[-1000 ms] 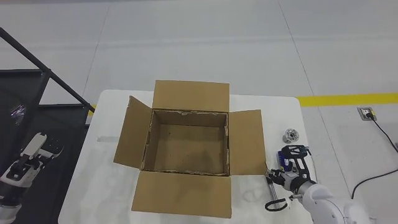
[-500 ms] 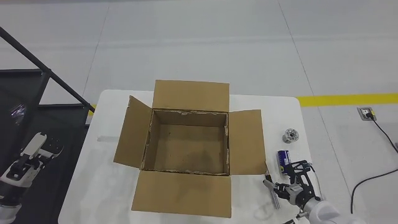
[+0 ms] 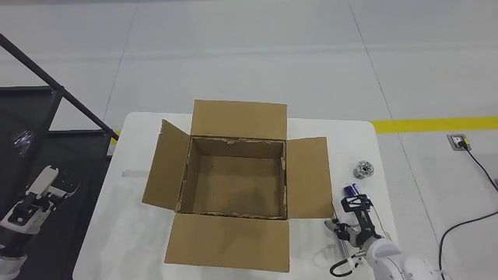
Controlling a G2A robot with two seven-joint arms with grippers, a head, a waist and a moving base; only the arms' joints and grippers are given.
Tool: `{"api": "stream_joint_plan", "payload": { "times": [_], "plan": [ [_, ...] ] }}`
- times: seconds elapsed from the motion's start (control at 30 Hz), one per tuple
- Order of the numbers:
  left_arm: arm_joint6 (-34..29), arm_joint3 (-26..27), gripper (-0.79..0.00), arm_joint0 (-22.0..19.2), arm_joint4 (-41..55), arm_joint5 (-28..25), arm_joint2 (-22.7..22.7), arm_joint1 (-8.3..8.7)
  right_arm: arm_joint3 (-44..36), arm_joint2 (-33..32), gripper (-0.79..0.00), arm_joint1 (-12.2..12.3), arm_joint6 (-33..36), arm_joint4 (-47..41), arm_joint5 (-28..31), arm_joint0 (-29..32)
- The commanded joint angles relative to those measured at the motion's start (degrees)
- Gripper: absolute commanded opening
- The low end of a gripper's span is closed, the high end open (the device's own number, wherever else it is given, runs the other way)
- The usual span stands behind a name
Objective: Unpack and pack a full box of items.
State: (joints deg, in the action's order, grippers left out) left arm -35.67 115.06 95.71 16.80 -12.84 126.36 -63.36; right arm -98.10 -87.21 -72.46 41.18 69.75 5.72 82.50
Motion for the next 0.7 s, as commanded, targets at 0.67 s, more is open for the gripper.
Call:
{"api": "stream_joint_plan", "payload": {
  "times": [0.67],
  "plan": [
    [0.00, 0.00, 0.000, 0.00, 0.00, 0.00, 0.00, 0.00, -3.05, 1.89, -0.419, 0.94, 5.89, 3.47, 3.80, 0.26]
  ]
}}
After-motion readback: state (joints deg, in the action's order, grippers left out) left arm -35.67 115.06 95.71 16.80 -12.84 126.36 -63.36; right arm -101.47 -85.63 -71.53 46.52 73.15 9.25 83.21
